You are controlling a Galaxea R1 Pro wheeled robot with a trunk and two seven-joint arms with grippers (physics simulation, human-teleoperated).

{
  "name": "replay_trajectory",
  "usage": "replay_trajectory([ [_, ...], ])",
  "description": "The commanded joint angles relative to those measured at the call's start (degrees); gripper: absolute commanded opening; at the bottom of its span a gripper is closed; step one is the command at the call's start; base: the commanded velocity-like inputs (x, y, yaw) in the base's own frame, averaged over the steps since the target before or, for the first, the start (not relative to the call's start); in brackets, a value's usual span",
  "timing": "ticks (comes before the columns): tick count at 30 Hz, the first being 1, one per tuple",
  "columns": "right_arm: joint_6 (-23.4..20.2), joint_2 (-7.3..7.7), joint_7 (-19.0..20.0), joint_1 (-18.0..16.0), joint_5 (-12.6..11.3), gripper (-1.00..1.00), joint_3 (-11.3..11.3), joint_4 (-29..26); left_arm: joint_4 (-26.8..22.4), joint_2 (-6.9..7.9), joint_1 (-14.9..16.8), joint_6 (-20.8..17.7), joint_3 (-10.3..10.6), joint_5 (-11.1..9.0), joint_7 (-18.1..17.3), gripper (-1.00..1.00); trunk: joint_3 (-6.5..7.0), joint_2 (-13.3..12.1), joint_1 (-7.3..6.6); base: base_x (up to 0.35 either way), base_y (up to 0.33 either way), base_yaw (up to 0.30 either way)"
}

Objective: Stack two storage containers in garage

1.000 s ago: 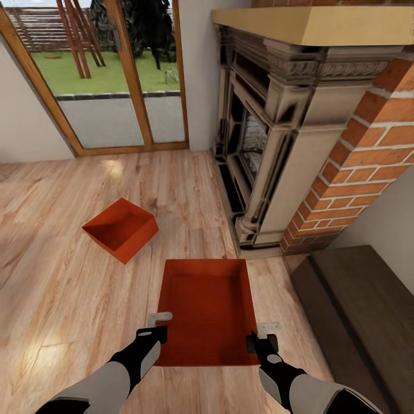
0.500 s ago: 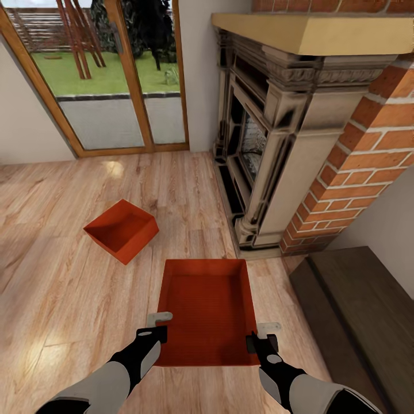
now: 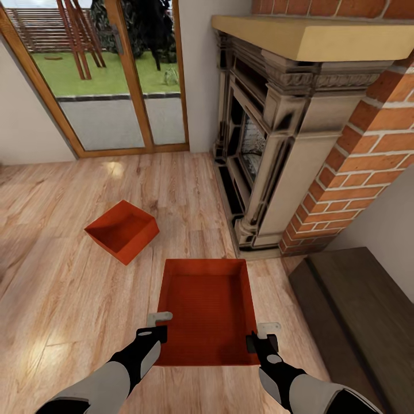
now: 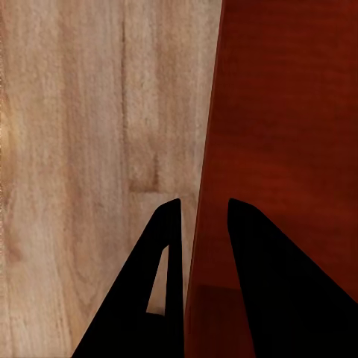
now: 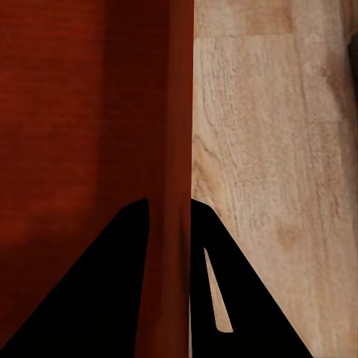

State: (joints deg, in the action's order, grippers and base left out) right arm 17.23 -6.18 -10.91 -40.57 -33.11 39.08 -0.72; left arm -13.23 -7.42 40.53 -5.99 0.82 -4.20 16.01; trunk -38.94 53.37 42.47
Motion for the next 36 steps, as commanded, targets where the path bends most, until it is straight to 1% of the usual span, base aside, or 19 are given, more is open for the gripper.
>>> replay_trajectory([
  [1,0.1,-0.07,-0.1,0.0,-0.4,-1.0,-1.0,0.0,-0.2,-0.05,0.0,-0.3,-0.7,0.5,0.4,-1.0,-0.04,0.0,0.0,0.0,0.0,0.0],
  [7,0.1,-0.13,-0.1,0.0,-0.4,-1.0,-1.0,0.0,-0.3,0.03,0.0,-0.3,-0.9,0.5,0.4,-1.0,0.18,0.0,0.0,0.0,0.0,0.0],
  [36,0.2,-0.15,-0.1,0.0,-0.4,-1.0,-1.0,0.0,-0.6,0.04,0.0,-0.3,-0.9,0.5,0.5,-1.0,2.75,0.0,0.0,0.0,0.0,0.0],
])
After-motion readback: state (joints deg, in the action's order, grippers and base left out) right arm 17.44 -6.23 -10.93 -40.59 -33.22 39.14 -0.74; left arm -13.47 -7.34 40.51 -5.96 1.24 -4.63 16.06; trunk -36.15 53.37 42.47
